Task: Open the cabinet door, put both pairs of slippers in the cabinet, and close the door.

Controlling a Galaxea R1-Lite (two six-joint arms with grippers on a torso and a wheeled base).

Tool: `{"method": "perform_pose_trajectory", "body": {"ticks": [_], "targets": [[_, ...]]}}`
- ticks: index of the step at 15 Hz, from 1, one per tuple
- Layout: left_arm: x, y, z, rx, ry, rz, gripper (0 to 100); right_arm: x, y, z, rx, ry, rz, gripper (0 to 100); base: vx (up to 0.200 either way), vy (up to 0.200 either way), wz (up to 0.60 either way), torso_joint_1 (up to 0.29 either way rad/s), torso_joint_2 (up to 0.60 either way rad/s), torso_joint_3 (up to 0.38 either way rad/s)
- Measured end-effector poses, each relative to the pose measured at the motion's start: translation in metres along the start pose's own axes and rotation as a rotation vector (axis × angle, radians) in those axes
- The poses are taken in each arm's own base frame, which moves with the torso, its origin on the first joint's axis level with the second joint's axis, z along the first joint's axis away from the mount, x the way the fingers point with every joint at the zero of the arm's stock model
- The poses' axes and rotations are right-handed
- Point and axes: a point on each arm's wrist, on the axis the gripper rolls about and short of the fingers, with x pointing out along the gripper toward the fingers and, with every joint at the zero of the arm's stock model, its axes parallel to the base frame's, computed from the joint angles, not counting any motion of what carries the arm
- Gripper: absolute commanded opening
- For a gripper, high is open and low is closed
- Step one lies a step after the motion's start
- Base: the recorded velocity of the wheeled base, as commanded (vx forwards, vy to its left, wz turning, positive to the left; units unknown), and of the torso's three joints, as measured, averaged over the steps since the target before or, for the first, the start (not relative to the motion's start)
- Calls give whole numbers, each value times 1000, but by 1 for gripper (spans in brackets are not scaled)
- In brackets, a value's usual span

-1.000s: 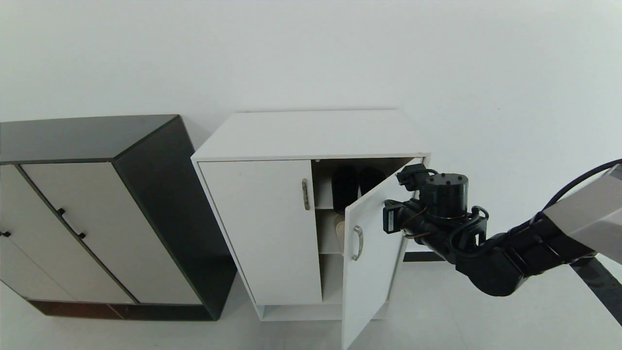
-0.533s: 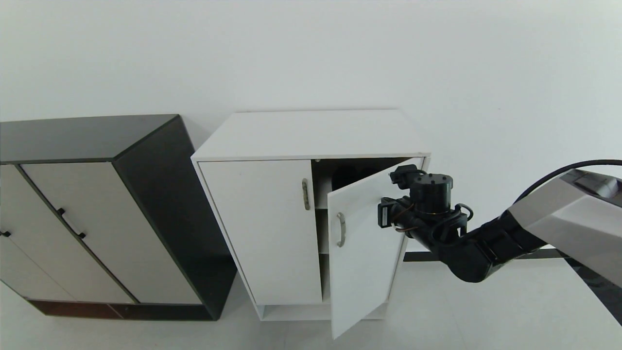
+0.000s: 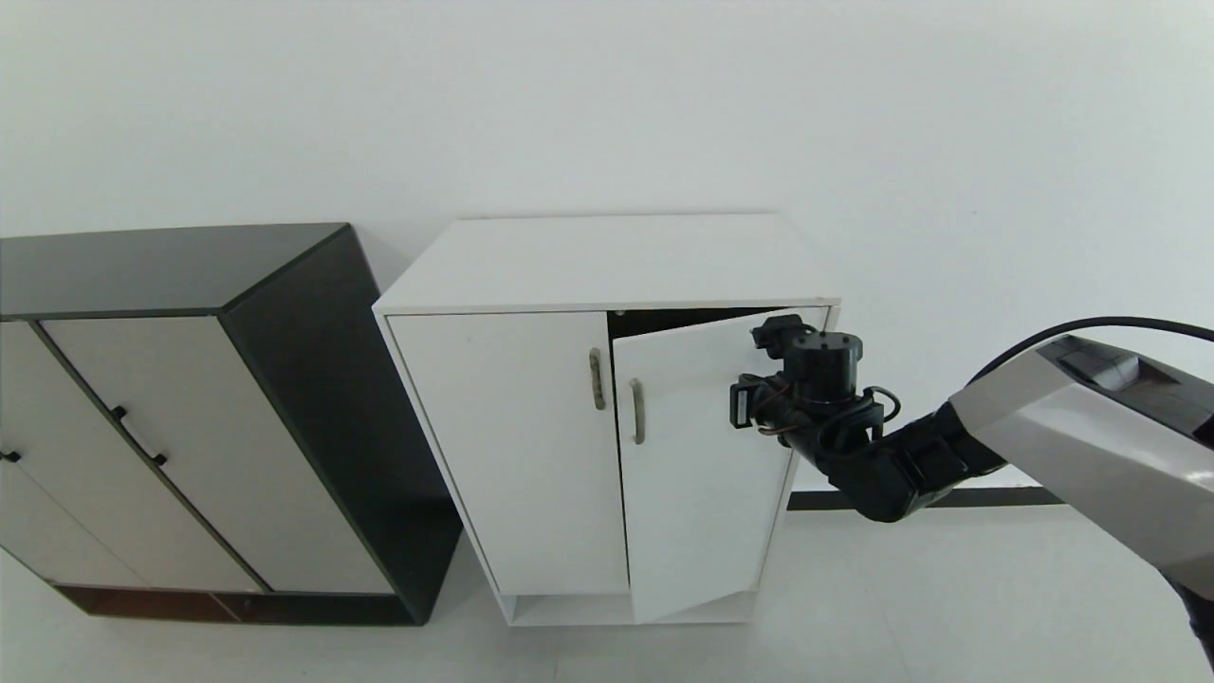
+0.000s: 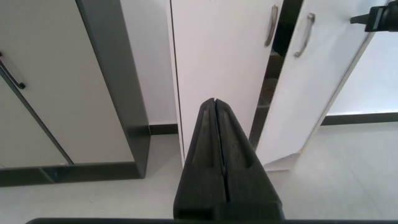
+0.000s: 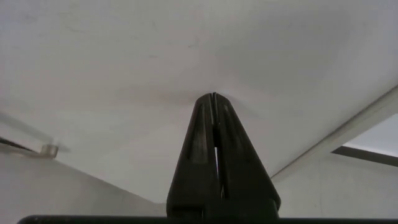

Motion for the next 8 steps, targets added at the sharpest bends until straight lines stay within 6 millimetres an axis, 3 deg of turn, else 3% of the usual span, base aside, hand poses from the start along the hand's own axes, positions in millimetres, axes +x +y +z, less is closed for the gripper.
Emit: {"method": "perform_pose_trajectory", "body": {"ticks": [8], "targets": [[0,0,0,0,0,0,0,20,-7,-3,6,-4,-22,0,0,0,0,0,0,0]]}}
